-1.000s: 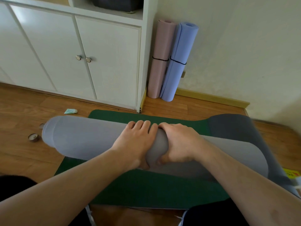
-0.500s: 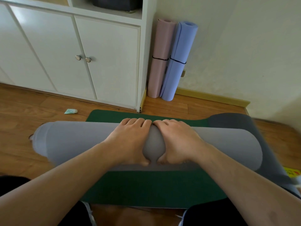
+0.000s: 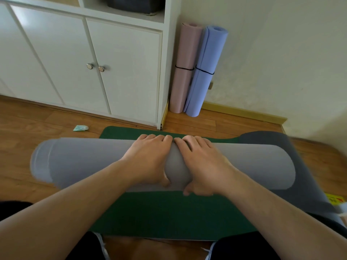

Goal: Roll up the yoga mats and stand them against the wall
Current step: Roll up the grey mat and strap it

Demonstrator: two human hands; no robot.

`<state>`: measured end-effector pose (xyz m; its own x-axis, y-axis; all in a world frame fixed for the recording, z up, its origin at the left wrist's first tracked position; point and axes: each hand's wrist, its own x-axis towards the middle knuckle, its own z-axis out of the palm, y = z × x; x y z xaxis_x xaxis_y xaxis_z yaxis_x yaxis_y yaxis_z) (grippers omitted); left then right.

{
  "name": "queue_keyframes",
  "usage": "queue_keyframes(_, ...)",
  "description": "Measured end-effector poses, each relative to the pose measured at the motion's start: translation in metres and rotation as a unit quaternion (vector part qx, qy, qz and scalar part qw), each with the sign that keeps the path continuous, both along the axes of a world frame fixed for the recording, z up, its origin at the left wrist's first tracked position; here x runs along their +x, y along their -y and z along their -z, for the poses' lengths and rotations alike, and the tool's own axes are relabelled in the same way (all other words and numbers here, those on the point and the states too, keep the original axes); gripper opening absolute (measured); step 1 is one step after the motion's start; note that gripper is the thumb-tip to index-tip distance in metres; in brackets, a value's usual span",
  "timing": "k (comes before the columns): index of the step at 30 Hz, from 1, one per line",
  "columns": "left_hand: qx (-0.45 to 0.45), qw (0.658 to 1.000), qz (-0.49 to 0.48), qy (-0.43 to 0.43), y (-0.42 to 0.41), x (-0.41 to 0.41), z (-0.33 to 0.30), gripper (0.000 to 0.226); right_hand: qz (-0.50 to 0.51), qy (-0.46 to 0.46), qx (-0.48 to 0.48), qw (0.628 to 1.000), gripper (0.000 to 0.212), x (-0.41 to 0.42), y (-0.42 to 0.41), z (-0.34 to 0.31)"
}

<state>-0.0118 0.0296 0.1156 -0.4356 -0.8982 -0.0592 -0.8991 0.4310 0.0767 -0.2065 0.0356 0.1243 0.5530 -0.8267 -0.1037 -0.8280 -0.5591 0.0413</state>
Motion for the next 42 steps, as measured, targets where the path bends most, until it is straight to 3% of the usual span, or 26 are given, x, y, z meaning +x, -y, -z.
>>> queue_keyframes(5,-0.007,1.000,-0.007,0.006,-0.005,0.000,-0.002,0.105,-0.011,0.026,-0.016,0.999,0.118,0.003,0.009,0.006)
queue_keyframes(10,-0.047,0.992,0.021,0.116,-0.018,-0.010,0.007,0.142,0.057,0.082,0.076,0.992,0.109,-0.005,0.017,-0.004)
queue_keyframes(16,-0.062,0.992,0.032,0.108,-0.014,-0.018,0.016,0.121,0.094,0.085,0.163,0.979,0.109,-0.008,0.016,-0.002)
queue_keyframes(20,-0.039,0.996,0.033,0.075,-0.005,-0.011,0.013,0.120,0.041,0.010,0.084,0.996,0.145,-0.003,0.005,0.000)
queue_keyframes(22,-0.019,0.999,0.017,0.040,-0.003,-0.008,0.009,0.117,0.031,-0.020,0.039,0.999,0.153,0.000,0.001,0.002)
queue_keyframes(25,-0.033,0.999,0.009,0.017,-0.002,-0.004,0.003,0.112,0.023,0.013,0.001,1.000,0.136,0.001,0.006,0.007)
queue_keyframes(30,-0.147,0.988,-0.030,-0.027,-0.009,-0.001,-0.009,0.108,0.056,0.103,-0.032,0.993,0.112,-0.010,0.024,0.000)
queue_keyframes(32,-0.208,0.970,-0.102,-0.066,-0.011,0.001,-0.015,0.106,0.110,0.164,-0.005,0.980,0.109,-0.019,0.032,-0.008)
queue_keyframes(34,-0.227,0.943,-0.176,-0.168,-0.010,0.004,-0.022,0.099,0.156,0.240,0.009,0.958,0.107,-0.027,0.039,-0.012)
queue_keyframes(38,-0.061,0.863,-0.276,-0.420,0.003,0.007,-0.042,0.101,0.208,0.347,0.008,0.914,0.109,-0.028,0.039,-0.010)
queue_keyframes(42,0.008,0.778,-0.315,-0.543,0.023,0.004,-0.057,0.126,0.217,0.418,-0.006,0.882,0.104,-0.012,0.033,-0.002)
